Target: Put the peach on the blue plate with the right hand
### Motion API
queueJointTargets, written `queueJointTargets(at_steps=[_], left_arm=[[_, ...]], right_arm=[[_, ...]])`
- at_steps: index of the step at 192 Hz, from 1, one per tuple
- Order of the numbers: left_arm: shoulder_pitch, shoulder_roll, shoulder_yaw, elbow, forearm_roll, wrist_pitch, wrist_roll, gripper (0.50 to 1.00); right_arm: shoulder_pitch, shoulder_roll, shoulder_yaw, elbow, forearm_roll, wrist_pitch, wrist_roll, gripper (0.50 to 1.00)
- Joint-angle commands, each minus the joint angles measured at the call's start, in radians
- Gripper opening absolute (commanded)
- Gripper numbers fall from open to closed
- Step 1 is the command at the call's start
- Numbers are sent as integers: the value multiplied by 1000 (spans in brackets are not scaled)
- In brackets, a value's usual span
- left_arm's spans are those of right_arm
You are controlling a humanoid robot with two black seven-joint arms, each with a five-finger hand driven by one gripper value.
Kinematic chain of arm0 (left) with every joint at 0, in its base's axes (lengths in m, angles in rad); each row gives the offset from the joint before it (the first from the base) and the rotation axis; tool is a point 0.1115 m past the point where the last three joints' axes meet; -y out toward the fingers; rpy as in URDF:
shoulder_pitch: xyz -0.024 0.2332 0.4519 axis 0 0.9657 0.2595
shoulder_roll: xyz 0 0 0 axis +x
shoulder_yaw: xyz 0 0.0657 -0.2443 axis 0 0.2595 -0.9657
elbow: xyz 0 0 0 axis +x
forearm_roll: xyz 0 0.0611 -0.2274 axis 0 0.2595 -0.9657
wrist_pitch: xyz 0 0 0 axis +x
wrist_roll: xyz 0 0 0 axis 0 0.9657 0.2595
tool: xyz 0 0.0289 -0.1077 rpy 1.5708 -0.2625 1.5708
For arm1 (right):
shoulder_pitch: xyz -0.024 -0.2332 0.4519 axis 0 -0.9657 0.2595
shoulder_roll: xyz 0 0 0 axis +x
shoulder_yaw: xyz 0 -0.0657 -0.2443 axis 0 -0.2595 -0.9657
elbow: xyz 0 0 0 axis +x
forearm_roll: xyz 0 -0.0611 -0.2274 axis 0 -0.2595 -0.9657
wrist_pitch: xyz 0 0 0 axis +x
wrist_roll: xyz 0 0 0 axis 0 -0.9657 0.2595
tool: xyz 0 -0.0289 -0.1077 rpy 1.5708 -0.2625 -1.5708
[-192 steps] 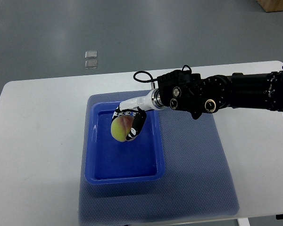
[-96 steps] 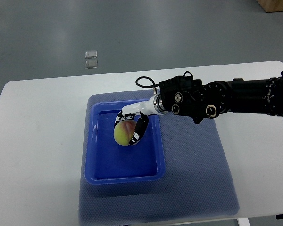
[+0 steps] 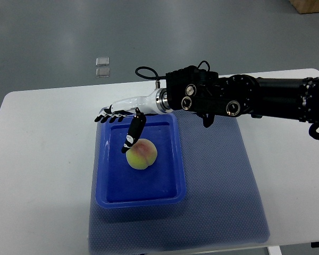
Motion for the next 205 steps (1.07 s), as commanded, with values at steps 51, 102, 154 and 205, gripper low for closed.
queueJointTargets(at_steps=[51, 102, 154, 205], left_arm=[[0, 0, 2, -3, 0, 0, 2, 1000], [0, 0, 3, -5, 0, 0, 2, 1000], [0, 0, 5, -18, 0, 0, 2, 1000], [0, 0, 5, -18, 0, 0, 2, 1000]], right_arm=[[-429, -252, 655, -24, 235, -19, 112, 932], [-762, -90, 1259, -179, 305, -42, 144, 932], [-759, 1, 1368, -331, 328, -42, 152, 932], [-759, 2, 1369, -338, 333, -39, 189, 932]])
